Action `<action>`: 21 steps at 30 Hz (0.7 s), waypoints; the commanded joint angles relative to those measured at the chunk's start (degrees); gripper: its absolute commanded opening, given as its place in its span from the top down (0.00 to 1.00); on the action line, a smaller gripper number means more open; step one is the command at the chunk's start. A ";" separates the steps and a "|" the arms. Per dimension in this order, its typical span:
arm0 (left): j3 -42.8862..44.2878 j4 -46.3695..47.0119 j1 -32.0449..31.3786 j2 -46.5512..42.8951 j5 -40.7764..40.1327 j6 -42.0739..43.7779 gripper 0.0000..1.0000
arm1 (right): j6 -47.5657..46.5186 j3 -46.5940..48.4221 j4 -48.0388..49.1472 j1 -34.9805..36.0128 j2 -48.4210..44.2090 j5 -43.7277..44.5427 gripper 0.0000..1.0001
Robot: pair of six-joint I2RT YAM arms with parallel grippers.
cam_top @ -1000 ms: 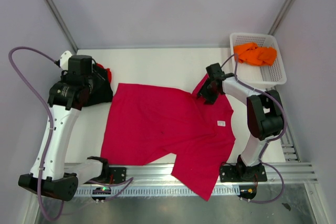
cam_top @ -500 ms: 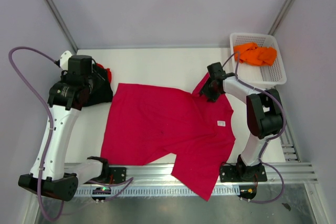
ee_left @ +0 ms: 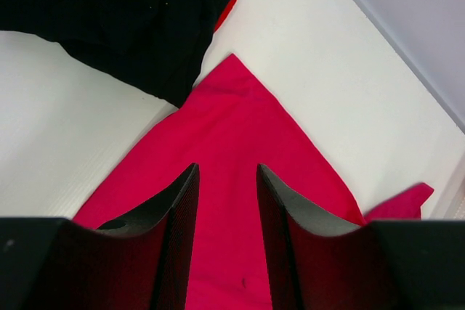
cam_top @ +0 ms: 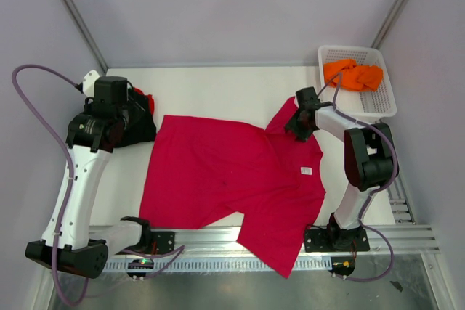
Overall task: Fold and stack the t-shirts
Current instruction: Grap the side of the flattened tshirt furthest away from the robot with both arms
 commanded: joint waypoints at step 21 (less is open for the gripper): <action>-1.59 0.34 -0.13 -1.18 0.92 -1.76 0.60 | -1.73 5.81 1.20 -0.39 4.40 0.74 0.49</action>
